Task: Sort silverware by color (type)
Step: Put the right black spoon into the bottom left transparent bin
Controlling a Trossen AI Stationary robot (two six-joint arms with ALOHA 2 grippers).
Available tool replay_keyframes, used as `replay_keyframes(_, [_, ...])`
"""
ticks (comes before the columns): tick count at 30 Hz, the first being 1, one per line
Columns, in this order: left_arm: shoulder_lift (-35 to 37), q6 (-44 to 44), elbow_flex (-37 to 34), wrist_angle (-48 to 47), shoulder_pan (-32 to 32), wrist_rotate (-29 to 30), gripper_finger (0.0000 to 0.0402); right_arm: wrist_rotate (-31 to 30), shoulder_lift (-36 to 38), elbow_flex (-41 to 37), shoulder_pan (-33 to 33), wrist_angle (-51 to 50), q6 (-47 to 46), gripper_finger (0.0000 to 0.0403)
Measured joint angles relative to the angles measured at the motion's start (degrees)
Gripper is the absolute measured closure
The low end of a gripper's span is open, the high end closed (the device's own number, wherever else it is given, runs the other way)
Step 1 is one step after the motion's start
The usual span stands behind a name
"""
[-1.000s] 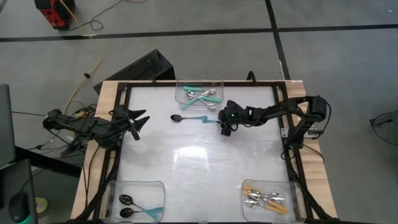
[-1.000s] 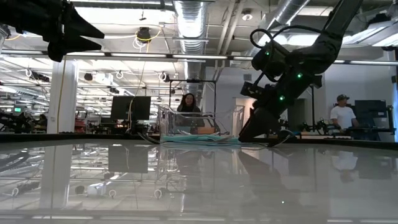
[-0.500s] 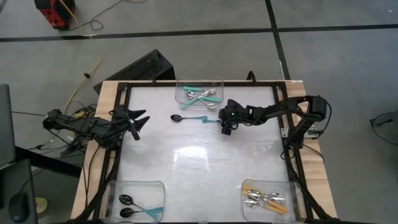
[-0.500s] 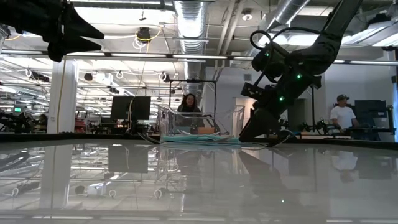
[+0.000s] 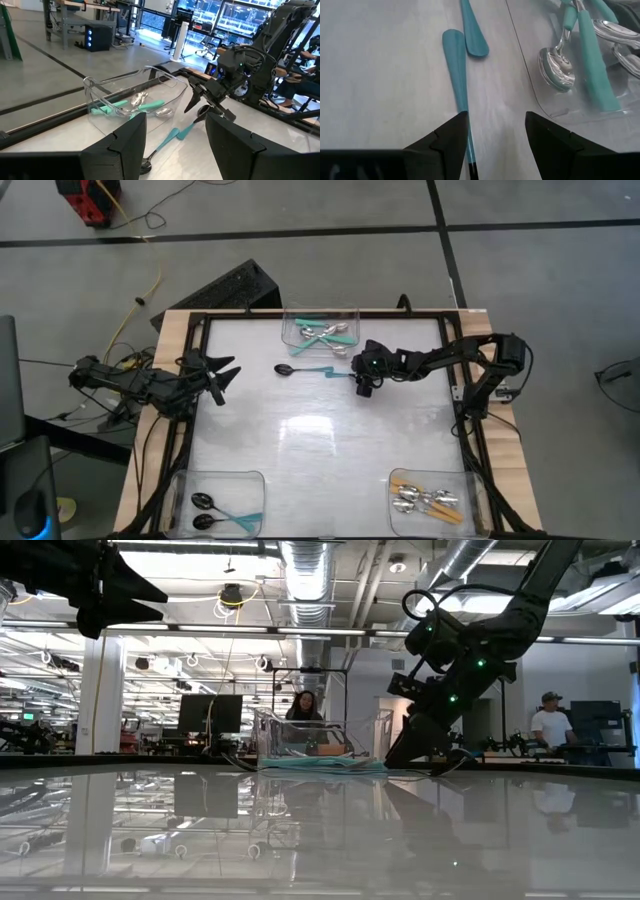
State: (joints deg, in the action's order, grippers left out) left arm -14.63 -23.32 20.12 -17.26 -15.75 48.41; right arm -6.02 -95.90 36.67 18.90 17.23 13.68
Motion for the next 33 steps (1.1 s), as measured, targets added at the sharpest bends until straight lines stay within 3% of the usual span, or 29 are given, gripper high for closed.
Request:
replay_keyframes(14, [0.00,-0.25,-0.02,0.27,0.00,0.00,0.0212,1.83,0.00,0.02,-0.12,4.21,-0.13,0.0182])
replay_keyframes(19, [0.00,-1.54,0.00,0.13,0.00,-0.01,0.0212,5.66,-0.20,0.02,-0.12,5.16,-0.17,0.0182])
replay_keyframes(33, [0.02,-2.44,-0.02,0.06,0.00,-0.03,0.0212,6.16,-7.39,0.17,-0.07,8.79,-0.32,0.0182])
